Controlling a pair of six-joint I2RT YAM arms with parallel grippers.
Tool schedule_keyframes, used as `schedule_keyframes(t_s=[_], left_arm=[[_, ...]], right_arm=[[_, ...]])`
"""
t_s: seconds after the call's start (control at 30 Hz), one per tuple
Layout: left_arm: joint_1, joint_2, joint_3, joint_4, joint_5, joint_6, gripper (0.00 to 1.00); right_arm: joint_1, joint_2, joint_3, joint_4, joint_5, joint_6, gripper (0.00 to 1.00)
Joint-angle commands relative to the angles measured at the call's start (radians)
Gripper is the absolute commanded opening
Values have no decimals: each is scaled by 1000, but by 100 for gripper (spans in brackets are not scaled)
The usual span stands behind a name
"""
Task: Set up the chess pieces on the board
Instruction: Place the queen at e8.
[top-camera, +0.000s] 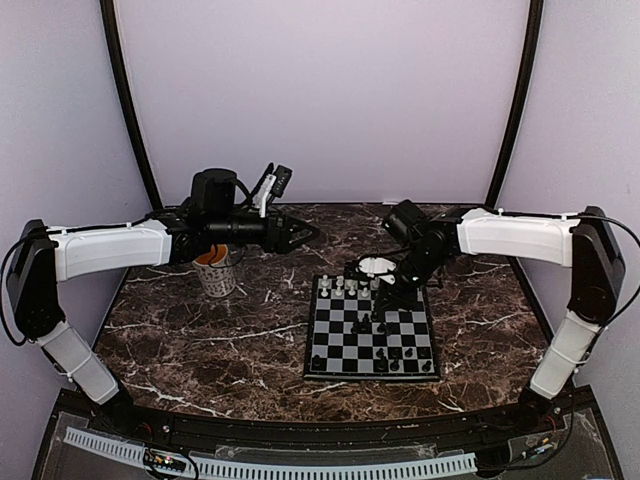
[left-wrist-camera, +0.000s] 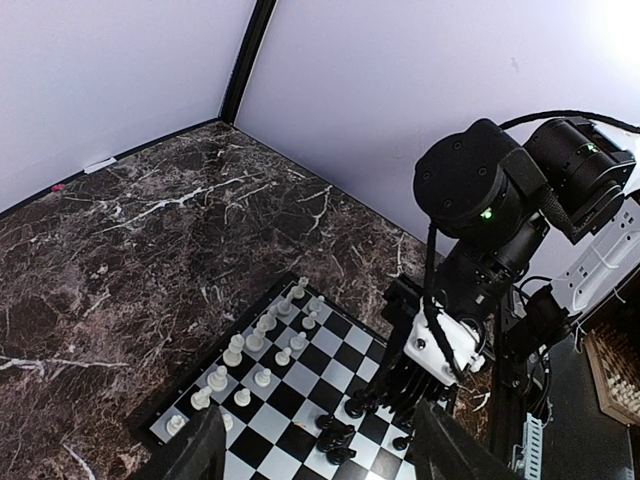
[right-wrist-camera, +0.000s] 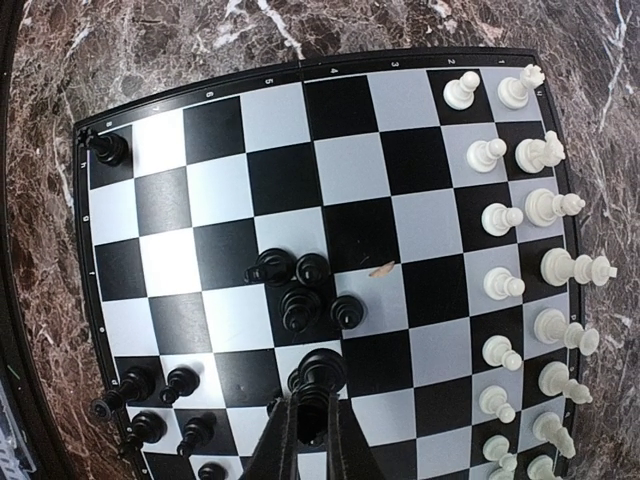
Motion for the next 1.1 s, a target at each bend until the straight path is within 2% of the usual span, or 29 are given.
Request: schedule_keyframes(t_s=[0.0, 0.47, 1.07], left_arm=[[-5, -14, 31, 7, 21, -6, 66], [-4, -8, 32, 6, 22, -5, 66], [-7, -8, 35, -2, 26, -3, 66]], right_arm=[[4, -69, -6, -47, -15, 5, 9], [169, -94, -43, -133, -89, -51, 9], [241, 9, -54, -102, -65, -25, 10]])
